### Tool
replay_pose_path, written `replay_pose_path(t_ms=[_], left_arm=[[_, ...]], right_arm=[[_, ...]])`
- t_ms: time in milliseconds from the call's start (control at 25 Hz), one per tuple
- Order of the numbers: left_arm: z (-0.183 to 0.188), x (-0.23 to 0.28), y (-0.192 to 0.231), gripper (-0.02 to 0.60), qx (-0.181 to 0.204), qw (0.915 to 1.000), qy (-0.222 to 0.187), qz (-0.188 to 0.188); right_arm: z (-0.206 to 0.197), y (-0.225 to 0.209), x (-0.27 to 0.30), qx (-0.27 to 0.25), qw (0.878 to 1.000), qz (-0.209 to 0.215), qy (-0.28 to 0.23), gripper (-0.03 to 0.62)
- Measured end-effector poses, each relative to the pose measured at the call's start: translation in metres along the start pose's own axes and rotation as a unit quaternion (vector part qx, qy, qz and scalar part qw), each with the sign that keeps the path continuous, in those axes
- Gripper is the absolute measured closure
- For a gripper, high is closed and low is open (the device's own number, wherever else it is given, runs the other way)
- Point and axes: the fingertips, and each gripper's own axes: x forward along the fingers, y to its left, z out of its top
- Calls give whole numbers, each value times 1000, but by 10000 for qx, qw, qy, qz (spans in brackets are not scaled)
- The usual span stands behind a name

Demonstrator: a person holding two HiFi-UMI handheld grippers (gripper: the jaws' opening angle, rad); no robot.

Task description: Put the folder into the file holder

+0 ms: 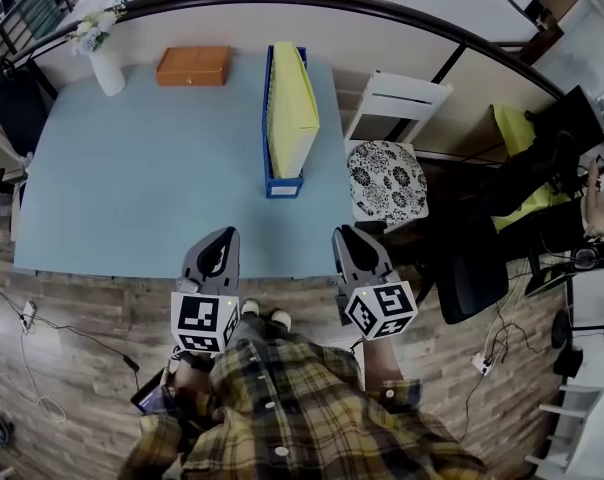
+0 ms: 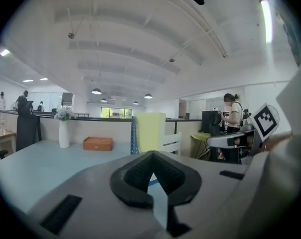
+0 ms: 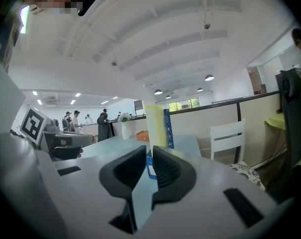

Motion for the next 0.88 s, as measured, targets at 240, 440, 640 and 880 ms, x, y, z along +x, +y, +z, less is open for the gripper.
replay_pose_path(t_ms=[240,440,640,880], left_arm=[[-1,-9,-2,591,-19,10000,-20,52],[-5,-13,2,591,-45,9999,-2,112],[-8,-17,4,591,-68,9999,13,148],[-9,-16,7,591,-93,9998,33,158]], right_arm=[[2,-1,-9,46,9999,-46,-79,591],[1,-1,-11,24,10000,-55,-75,592],[0,-2,-14,4,9999,-97,-61,592],[-1,-2,-12,17,9999,-98,-31,592]])
